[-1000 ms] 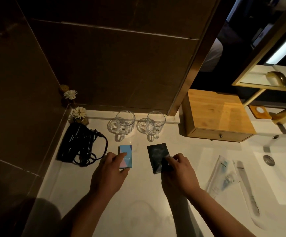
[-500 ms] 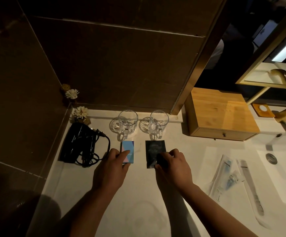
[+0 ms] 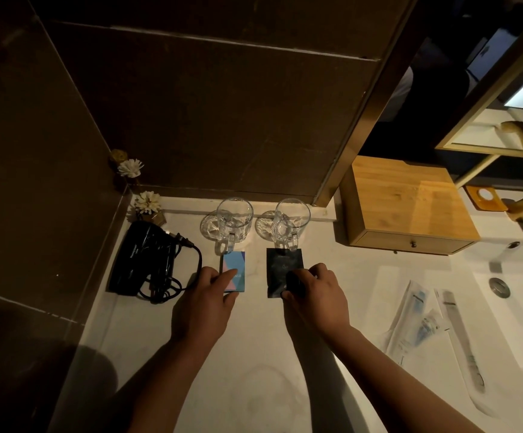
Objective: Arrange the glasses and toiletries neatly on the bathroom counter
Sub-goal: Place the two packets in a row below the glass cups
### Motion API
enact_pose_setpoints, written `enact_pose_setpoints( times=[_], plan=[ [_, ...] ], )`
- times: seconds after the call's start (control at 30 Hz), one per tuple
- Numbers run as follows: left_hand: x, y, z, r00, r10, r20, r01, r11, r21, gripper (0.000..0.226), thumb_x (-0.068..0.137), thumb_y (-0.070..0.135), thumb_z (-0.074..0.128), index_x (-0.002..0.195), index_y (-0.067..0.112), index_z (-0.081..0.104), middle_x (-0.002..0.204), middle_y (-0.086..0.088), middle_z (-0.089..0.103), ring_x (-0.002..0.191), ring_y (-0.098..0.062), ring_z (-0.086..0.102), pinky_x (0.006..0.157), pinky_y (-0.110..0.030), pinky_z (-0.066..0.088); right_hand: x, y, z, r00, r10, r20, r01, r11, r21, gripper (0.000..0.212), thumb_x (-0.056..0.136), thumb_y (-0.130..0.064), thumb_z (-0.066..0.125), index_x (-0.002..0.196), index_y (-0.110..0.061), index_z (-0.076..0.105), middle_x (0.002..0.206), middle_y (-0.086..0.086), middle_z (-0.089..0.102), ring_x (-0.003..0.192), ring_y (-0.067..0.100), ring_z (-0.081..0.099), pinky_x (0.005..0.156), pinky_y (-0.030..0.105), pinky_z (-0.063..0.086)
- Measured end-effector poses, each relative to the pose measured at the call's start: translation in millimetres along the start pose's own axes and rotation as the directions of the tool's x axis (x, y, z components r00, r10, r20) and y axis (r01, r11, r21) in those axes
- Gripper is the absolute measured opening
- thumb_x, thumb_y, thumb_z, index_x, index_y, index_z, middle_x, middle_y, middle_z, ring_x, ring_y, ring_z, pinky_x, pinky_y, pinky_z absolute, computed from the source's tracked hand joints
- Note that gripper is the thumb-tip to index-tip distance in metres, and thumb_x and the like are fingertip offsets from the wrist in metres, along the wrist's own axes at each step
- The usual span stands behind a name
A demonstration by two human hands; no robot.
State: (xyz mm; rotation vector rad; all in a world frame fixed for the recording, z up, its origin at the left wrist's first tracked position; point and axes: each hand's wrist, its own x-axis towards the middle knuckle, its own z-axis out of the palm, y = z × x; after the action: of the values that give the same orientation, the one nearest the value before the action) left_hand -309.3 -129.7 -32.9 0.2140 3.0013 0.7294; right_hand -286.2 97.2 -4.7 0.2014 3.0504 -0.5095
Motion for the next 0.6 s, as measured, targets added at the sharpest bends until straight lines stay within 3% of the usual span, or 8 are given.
enact_pose_setpoints(
  times=[0.6],
  plan=[
    [-3.5, 3.1, 0.9, 1.000, -0.020, -0.015, 0.021, 0.999, 0.046, 0.050, 0.084, 0.035, 0.072, 0.131, 0.035, 0.053, 0.114, -0.001, 0.057, 0.103, -0.022, 0.060, 0.059, -0.039, 0.060, -2.8, 7.8, 3.8, 0.999, 0.042, -0.013, -0.042, 0.999, 0.016, 0.049, 0.083, -0.050, 0.067, 0.125, -0.027, 0.059, 0.113, 0.006, 0.058, 0.098, 0.025, 0.055, 0.069, 0.030, 0.052]
  ],
)
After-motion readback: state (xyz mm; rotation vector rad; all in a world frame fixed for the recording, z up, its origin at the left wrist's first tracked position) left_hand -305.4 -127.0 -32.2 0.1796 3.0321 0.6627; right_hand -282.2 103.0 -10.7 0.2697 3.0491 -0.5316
